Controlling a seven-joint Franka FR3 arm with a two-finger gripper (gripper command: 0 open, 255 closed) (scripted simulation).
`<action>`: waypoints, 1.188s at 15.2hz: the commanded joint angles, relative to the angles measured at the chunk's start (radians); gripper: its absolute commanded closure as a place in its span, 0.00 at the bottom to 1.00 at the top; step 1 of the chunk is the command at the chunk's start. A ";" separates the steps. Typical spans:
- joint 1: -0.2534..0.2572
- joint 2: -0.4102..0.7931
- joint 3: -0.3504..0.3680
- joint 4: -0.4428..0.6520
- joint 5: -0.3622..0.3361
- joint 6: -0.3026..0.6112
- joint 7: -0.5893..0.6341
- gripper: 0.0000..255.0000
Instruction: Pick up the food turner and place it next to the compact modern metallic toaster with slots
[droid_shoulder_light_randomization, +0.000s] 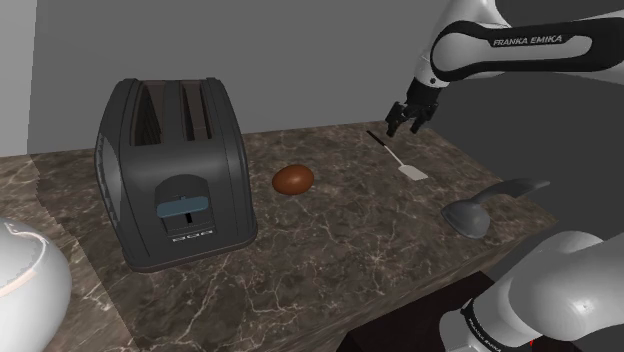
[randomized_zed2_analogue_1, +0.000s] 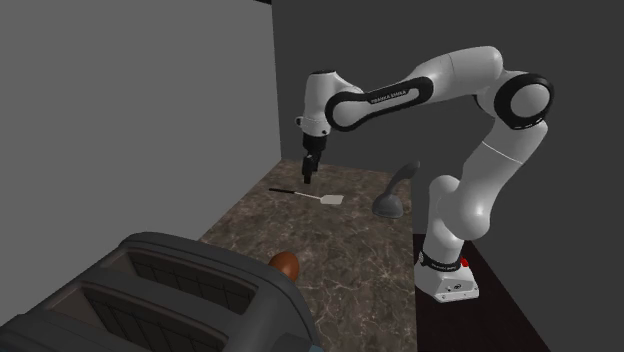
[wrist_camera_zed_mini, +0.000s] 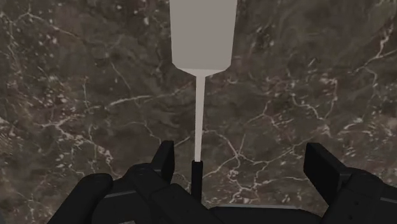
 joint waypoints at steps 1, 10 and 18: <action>-0.011 0.061 -0.020 0.012 0.002 0.035 -0.008 0.00; -0.025 0.193 -0.052 0.003 0.016 0.152 -0.022 0.00; -0.025 0.209 -0.053 -0.016 0.018 0.187 -0.024 0.00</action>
